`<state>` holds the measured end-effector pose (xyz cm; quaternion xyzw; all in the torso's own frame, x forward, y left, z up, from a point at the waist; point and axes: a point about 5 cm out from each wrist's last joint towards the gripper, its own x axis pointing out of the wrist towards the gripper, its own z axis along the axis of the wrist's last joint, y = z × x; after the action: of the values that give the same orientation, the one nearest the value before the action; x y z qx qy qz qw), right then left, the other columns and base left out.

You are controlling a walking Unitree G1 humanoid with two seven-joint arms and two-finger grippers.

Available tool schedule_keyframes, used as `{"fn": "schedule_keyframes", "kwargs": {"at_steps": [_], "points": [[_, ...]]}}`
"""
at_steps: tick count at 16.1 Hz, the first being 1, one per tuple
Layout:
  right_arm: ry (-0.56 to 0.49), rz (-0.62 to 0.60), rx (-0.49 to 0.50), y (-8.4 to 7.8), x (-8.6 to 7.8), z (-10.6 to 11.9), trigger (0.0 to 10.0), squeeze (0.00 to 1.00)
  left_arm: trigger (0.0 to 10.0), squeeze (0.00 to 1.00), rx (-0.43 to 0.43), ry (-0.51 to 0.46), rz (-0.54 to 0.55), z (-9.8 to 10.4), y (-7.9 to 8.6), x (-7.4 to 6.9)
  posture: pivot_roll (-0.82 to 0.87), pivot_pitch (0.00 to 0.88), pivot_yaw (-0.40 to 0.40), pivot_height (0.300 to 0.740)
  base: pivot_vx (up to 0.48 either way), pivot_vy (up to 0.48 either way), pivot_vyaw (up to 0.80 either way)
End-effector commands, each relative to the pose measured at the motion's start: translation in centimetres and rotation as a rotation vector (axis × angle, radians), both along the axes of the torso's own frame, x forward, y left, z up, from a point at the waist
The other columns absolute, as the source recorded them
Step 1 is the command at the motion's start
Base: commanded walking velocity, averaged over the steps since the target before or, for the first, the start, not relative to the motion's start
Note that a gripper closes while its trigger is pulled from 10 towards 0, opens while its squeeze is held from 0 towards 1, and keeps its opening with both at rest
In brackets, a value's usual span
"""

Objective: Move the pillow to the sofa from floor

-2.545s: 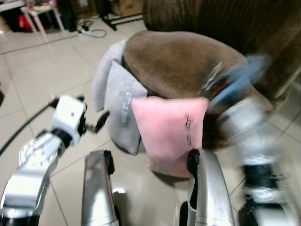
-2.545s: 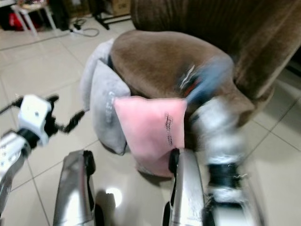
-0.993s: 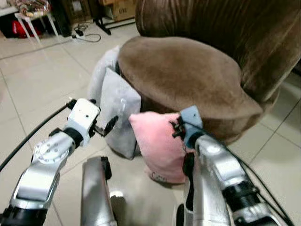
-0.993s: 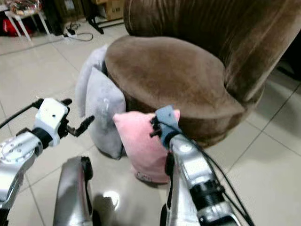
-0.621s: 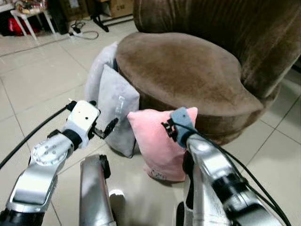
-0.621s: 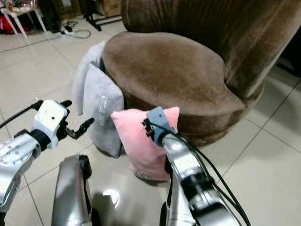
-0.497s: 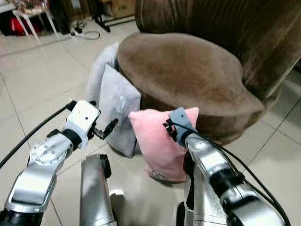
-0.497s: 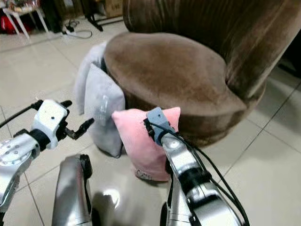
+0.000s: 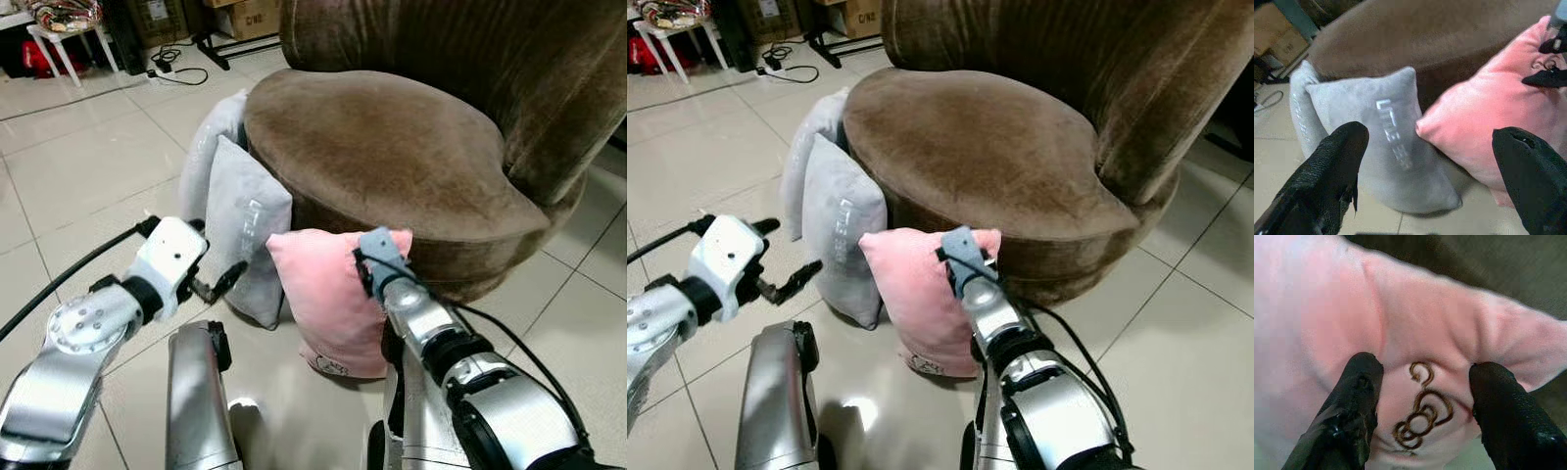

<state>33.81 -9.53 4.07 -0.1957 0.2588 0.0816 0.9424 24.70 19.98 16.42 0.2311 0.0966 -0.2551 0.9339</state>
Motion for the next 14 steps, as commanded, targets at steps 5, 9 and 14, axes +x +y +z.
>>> {"fn": "schedule_keyframes", "kwargs": {"at_steps": [5, 9, 14], "points": [[0.032, -0.001, 0.081, 1.5, -0.2, -0.2, 0.0, 0.00, 10.0, 0.00, 0.024, 0.082, -0.032, 0.2, 0.7, -2.4, 0.04, 0.076, 0.011, 0.370, 0.000, 0.000, 0.00], [0.025, 0.004, 0.077, 2.1, -0.3, -0.2, 0.0, 0.00, 10.0, 0.00, 0.028, 0.098, -0.019, 0.3, 0.9, -3.0, 0.05, 0.085, 0.007, 0.370, 0.000, 0.000, 0.00], [0.026, 0.006, 0.086, 2.5, -0.5, -0.3, 0.0, 0.00, 10.0, 0.00, 0.035, 0.108, -0.016, 0.4, 1.1, -3.2, 0.05, 0.080, 0.011, 0.370, 0.000, 0.000, 0.00]]}}
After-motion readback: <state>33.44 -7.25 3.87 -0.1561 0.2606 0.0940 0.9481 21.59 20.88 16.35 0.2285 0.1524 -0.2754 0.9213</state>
